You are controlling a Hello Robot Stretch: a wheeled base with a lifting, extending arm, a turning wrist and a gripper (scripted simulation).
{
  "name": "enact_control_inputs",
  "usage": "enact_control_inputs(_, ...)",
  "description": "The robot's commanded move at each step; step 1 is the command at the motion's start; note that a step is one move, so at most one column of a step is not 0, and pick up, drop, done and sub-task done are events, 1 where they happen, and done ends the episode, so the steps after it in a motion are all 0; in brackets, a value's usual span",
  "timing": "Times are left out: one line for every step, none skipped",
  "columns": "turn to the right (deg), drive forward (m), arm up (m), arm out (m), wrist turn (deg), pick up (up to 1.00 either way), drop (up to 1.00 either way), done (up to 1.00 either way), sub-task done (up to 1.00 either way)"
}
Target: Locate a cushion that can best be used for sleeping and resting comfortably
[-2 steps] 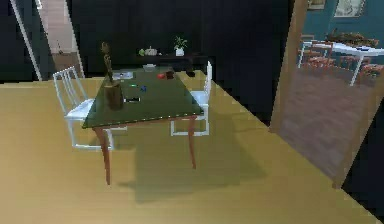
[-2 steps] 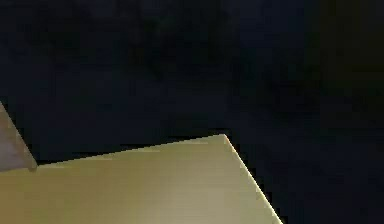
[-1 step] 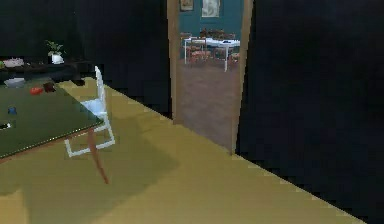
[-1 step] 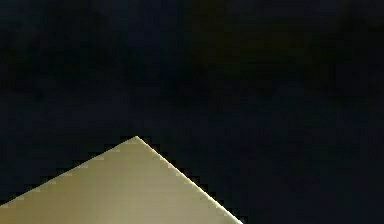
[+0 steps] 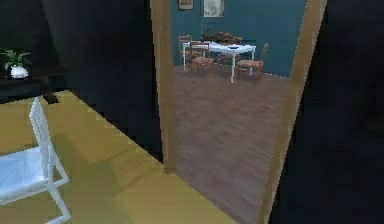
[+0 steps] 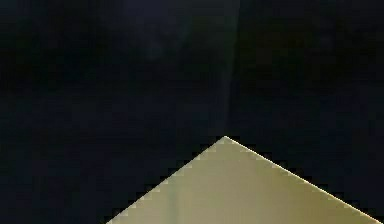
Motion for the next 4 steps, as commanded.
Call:
enact_control_inputs(0.0, 1.0, 0.0, 0.0, 0.0, 0.0, 0.0, 0.0, 0.0)
enact_control_inputs(21.0, 0.0, 0.0, 0.0, 0.0, 0.0, 0.0, 0.0, 0.0)
enact_control_inputs(0.0, 0.55, 0.0, 0.0, 0.0, 0.0, 0.0, 0.0, 0.0)
enact_control_inputs(36.0, 0.0, 0.0, 0.0, 0.0, 0.0, 0.0, 0.0, 0.0)
